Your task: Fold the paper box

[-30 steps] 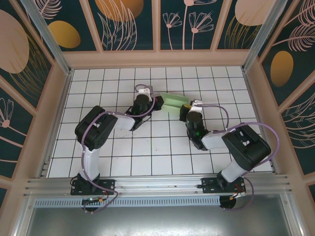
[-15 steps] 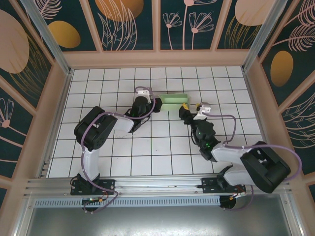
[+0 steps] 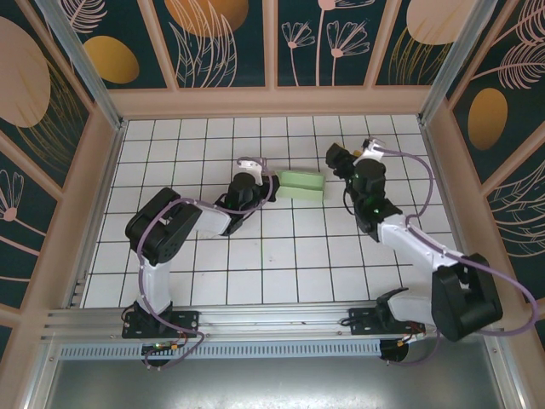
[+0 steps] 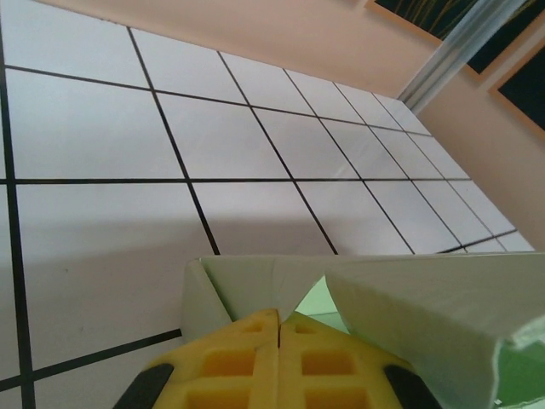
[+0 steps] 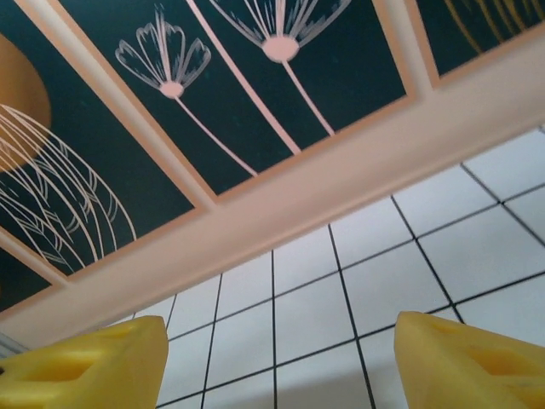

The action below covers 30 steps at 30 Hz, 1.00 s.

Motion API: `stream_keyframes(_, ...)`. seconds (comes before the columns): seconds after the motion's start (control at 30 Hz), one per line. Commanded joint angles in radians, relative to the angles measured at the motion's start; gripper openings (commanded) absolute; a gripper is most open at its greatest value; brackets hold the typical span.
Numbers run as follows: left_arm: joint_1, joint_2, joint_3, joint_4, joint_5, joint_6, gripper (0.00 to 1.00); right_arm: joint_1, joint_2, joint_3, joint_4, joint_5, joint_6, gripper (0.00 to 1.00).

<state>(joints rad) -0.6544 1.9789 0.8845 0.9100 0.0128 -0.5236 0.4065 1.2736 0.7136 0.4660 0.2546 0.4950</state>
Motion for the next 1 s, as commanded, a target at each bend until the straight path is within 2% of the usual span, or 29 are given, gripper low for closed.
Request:
stream_keyframes(0.0,-0.026,-0.026,-0.025,0.037,-0.030,0.098,0.00,-0.003,0.067,0.062,-0.130,-0.079,0.043,0.71)
stream_keyframes(0.13,-0.038,-0.024,-0.054,0.071,-0.036,0.124,0.00,-0.003,0.142,0.094,-0.132,-0.111,0.043,0.71)
stream_keyframes(0.53,-0.042,0.004,-0.101,0.142,-0.014,0.146,0.00,0.007,0.311,0.151,-0.184,-0.088,-0.027,0.72)
stream_keyframes(0.97,-0.042,0.004,-0.115,0.149,-0.011,0.156,0.01,0.023,0.366,0.132,-0.198,-0.087,-0.024,0.72)
